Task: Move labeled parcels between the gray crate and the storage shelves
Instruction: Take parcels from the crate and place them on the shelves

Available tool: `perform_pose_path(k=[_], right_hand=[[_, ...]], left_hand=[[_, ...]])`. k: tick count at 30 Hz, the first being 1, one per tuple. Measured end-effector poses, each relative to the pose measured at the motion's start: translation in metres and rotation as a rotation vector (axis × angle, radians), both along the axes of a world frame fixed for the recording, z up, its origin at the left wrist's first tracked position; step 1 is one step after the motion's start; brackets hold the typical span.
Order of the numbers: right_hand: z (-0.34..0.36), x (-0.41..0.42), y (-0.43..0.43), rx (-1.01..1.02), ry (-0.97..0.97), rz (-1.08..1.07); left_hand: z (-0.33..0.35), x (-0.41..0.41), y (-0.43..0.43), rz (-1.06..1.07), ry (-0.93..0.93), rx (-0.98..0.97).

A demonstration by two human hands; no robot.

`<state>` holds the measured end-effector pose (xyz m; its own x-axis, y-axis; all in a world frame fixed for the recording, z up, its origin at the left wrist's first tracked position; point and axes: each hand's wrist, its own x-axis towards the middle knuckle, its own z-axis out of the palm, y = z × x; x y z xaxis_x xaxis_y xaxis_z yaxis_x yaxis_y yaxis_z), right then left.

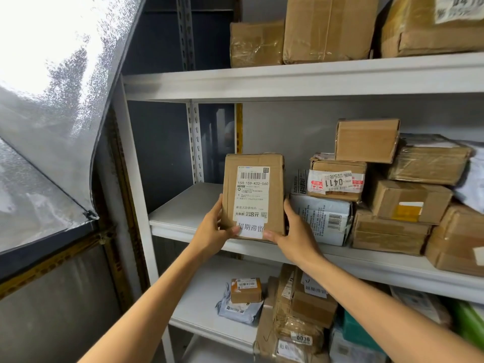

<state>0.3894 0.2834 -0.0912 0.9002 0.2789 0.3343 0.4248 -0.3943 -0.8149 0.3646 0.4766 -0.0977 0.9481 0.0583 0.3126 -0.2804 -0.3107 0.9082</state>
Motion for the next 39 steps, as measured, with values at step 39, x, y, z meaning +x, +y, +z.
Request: perform_pose_path(k=[39], right_hand=[[0.009, -0.111, -0.244, 0.278, -0.238, -0.512]], left_hand=[[0.026, -0.02, -0.24, -0.569, -0.181, -0.183]])
